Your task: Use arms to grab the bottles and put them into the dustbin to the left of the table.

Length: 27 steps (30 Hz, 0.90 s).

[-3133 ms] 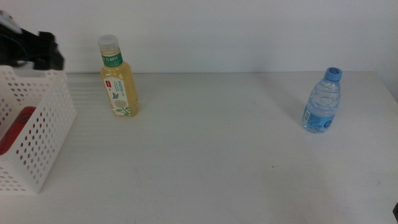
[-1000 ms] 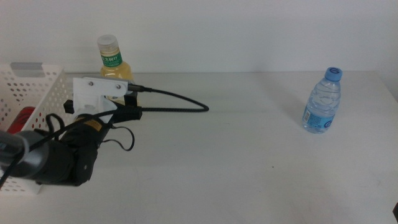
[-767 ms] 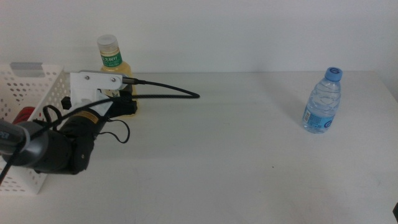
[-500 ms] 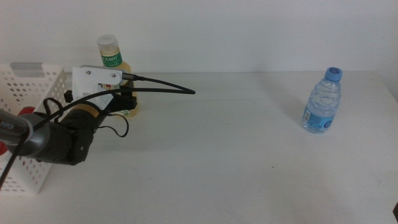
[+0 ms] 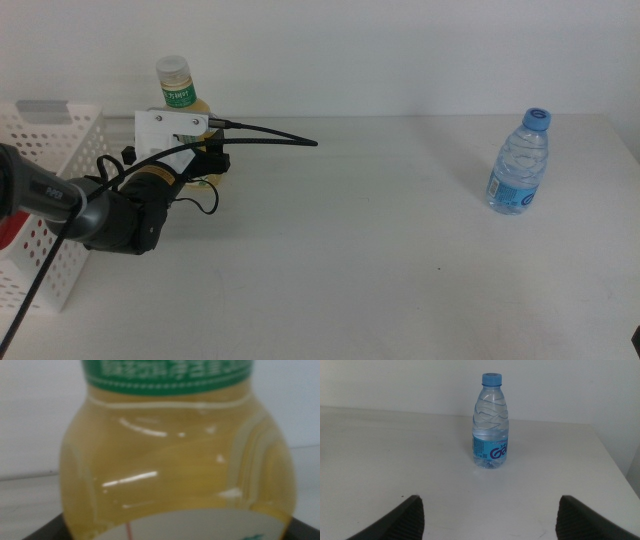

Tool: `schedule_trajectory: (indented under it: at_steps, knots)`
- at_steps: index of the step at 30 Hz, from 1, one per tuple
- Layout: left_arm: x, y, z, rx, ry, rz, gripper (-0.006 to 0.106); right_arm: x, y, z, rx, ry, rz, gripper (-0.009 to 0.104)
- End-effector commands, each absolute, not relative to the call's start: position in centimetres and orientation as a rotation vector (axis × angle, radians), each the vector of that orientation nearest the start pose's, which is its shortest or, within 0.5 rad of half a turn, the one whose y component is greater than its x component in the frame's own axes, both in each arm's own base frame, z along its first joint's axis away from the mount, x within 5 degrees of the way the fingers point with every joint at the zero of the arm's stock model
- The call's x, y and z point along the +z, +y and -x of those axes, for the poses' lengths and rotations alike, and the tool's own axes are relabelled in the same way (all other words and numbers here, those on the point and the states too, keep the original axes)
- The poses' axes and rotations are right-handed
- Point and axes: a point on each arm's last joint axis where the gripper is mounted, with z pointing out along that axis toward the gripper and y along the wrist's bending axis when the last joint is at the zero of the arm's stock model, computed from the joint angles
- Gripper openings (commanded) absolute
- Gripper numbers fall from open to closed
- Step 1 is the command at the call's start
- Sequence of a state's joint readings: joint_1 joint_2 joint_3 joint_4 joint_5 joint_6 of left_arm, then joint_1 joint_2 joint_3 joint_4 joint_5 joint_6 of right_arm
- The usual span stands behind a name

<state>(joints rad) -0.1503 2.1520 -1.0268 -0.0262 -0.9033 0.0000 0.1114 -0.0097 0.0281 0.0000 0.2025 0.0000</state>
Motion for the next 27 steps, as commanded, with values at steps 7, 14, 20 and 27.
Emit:
schedule_trajectory:
  at_steps: [7, 14, 20, 27]
  knots:
    - [15.6, -5.9, -42.5, -0.123, 1.564, -0.048, 0.049, 19.7, 0.6, -5.4, 0.072, 1.591, 0.094, 0.07]
    - [17.4, -6.1, -41.0, -0.157, 1.564, -0.068, 0.01, 19.7, 0.6, -5.4, 0.072, 1.591, 0.094, 0.07]
    - [19.9, -5.7, -38.0, -0.118, 1.541, -0.114, 0.009, 19.7, 0.6, -5.4, 0.072, 1.591, 0.094, 0.07]
    - [23.5, -5.3, -33.6, -0.136, 1.544, -0.149, 0.009, 19.7, 0.6, -5.4, 0.072, 1.591, 0.094, 0.07]
